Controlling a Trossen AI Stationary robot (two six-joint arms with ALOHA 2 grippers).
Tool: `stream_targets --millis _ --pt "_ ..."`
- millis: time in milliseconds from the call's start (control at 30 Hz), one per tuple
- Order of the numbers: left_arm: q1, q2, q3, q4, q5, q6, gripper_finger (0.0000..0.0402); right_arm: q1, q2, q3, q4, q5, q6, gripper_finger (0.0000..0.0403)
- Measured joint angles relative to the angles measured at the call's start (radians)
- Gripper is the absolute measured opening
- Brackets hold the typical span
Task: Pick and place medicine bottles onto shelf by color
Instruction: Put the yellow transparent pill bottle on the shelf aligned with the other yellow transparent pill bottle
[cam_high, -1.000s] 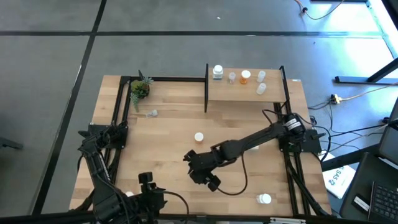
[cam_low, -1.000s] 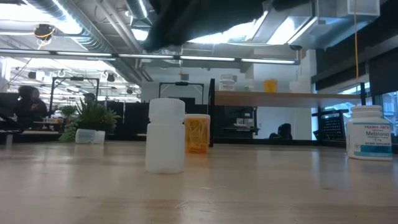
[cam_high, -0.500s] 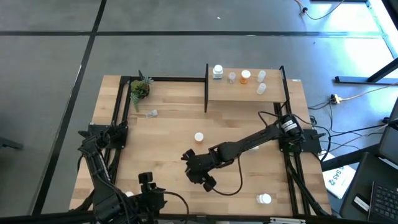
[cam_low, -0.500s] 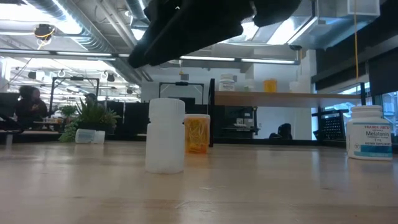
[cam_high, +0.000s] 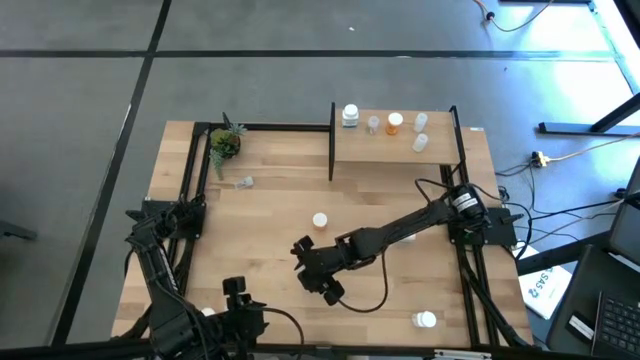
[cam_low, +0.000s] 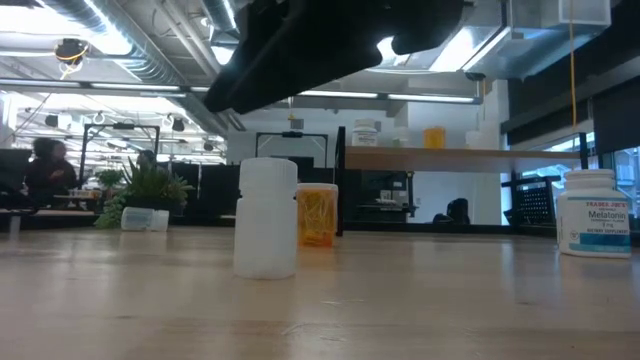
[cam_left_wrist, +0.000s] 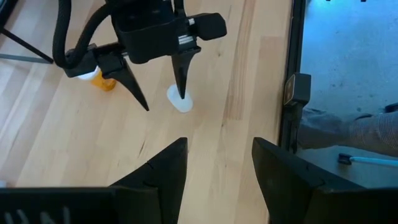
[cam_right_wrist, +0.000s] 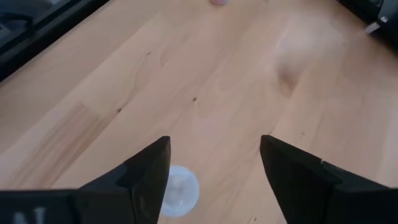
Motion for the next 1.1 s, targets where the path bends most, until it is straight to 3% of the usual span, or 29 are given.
stream_targets --millis 167,1100 --pt "0.0 0.0 0.0 0.0 0.0 0.0 0.0174 0.0 0.0 0.0 -0.043 -0.046 -0.004 0.0252" --pt "0.0 0.0 0.0 0.0 0.0 0.0 0.0174 -0.003 0.06 0.0 -0.079 -0.05 0.002 0.0251"
